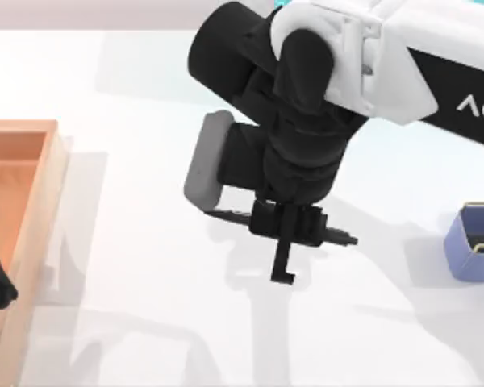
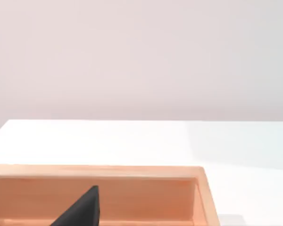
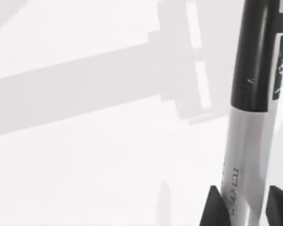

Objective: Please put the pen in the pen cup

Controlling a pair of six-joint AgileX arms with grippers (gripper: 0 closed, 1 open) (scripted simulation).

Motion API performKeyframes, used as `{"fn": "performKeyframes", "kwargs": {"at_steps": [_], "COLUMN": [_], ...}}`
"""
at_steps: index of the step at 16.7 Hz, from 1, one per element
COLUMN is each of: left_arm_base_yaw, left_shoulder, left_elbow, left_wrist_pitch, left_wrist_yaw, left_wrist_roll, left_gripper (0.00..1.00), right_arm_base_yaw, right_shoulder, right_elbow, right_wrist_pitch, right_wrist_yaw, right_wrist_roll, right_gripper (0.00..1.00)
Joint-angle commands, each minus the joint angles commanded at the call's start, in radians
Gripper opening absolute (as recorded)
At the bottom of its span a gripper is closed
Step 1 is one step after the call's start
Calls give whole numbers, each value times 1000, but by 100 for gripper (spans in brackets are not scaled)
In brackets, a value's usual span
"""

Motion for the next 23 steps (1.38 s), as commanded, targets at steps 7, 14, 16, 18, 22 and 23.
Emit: {"fn": "performKeyframes", "kwargs": {"at_steps": [7,14,16,18,22,23], "left_arm_base_yaw": [0,0,0,0,0,0], "left_shoulder": [0,0,0,0,0,0], "left_elbow": [0,0,0,0,0,0], "left_wrist_pitch": [0,0,0,0,0,0], "left_wrist_yaw": [0,0,0,0,0,0], "left_wrist_roll": [0,0,0,0,0,0], "left_gripper": [100,100,100,100,100,100], "right_arm_base_yaw": [-331,-810,-940,-1057,-1239,-1269], "right_shoulder": [-122,-228,-254,-280,-332,-342], "right_elbow": [-264,-676,-782,-873,-1001,-1020], "right_wrist_pitch": [424,1027,1200,1355,1563,1590], "right_wrist_yaw": [-398,-1122,-1320,-1483,-1690,-1718], "right_wrist_roll": [-20,-4,1,1,-7,-9], "right_gripper": [0,0,0,0,0,0]}}
